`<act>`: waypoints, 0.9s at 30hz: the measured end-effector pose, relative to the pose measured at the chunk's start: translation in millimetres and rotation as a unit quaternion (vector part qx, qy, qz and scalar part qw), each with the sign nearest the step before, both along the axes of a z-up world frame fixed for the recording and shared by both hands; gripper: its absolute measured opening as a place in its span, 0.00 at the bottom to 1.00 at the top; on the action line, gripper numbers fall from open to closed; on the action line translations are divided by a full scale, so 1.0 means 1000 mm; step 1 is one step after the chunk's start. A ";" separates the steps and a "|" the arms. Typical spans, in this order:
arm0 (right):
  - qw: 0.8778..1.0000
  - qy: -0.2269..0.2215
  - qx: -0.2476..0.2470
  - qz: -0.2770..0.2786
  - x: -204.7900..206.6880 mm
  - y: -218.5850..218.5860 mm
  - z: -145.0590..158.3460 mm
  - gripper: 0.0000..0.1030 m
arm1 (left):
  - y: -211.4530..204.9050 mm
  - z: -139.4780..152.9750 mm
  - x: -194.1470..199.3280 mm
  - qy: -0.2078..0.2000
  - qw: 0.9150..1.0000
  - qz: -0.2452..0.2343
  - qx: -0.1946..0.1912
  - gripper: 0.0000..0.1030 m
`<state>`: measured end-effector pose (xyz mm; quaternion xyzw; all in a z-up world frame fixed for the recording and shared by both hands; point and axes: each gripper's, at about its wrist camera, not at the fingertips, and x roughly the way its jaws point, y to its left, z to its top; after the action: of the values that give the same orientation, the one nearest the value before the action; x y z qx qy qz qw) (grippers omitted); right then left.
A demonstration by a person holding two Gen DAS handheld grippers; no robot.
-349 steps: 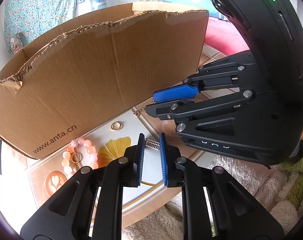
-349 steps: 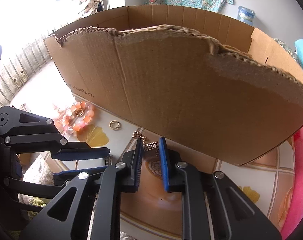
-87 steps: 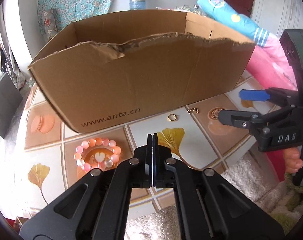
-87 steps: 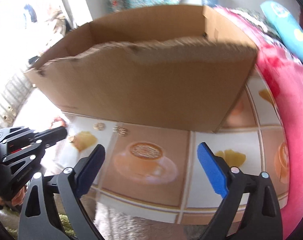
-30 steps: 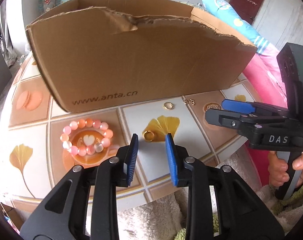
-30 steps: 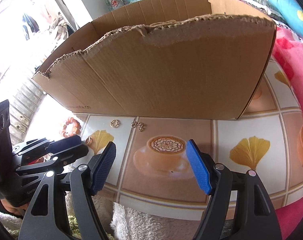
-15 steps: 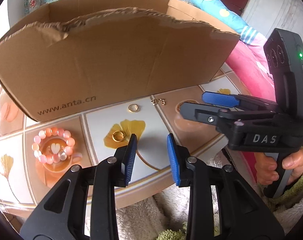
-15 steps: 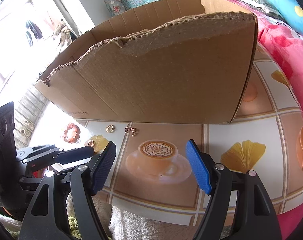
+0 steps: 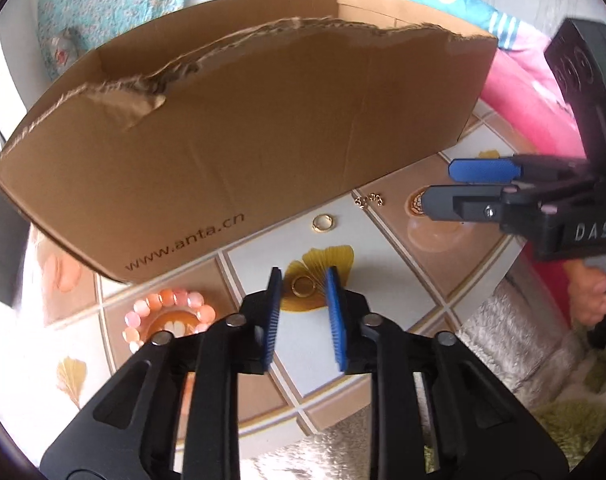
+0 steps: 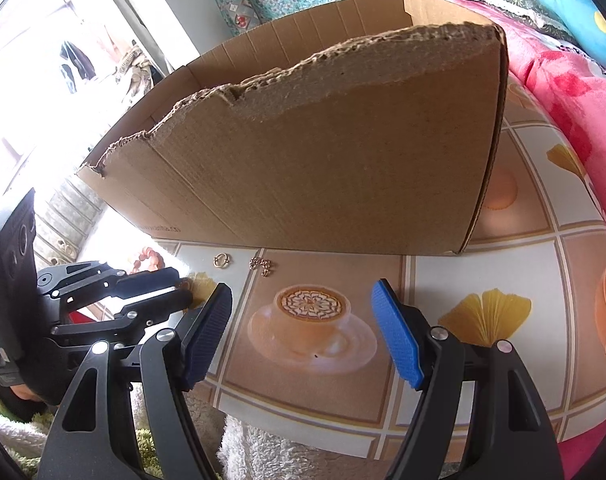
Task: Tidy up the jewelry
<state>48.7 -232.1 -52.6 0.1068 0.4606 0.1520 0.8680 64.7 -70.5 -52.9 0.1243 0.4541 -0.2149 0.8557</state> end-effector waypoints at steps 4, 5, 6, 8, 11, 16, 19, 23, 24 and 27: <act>1.000 -0.001 0.004 -0.001 -0.001 -0.005 0.000 0.69 | -0.004 -0.001 0.000 -0.004 1.000 -0.010 0.000 0.11; 1.000 -0.002 0.003 -0.001 -0.002 -0.006 -0.001 0.69 | -0.006 -0.001 0.001 -0.005 1.000 -0.011 0.003 0.11; 1.000 -0.003 0.001 0.000 -0.003 -0.005 -0.001 0.69 | -0.006 -0.001 0.000 -0.007 1.000 -0.012 0.004 0.11; 1.000 -0.005 -0.002 0.001 -0.004 -0.004 0.000 0.69 | -0.008 -0.002 0.000 -0.009 1.000 -0.011 0.004 0.11; 1.000 -0.003 -0.005 0.003 -0.004 -0.003 0.001 0.69 | -0.009 -0.002 0.002 -0.008 1.000 -0.006 0.000 0.11; 1.000 -0.010 -0.009 0.008 -0.005 0.000 0.007 0.69 | 0.003 0.007 0.001 -0.014 1.000 0.010 -0.025 0.11; 0.999 -0.021 -0.015 0.020 -0.009 0.007 0.013 0.67 | 0.010 0.010 -0.002 -0.020 0.999 0.021 -0.040 0.11; 0.999 -0.024 -0.025 0.040 -0.009 0.024 0.014 0.58 | 0.020 0.011 -0.008 -0.023 0.998 0.035 -0.055 0.11; 0.998 -0.026 -0.031 0.041 -0.009 0.027 0.015 0.56 | 0.022 0.012 -0.009 -0.025 0.997 0.037 -0.057 0.11; 0.997 -0.028 -0.053 0.040 -0.004 0.036 0.016 0.47 | 0.027 0.015 -0.012 -0.029 0.997 0.040 -0.062 0.11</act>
<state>45.0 -195.7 -36.5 0.0385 0.4475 0.1647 0.8781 52.6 -43.8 -38.0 0.0592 0.4192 -0.2040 0.8827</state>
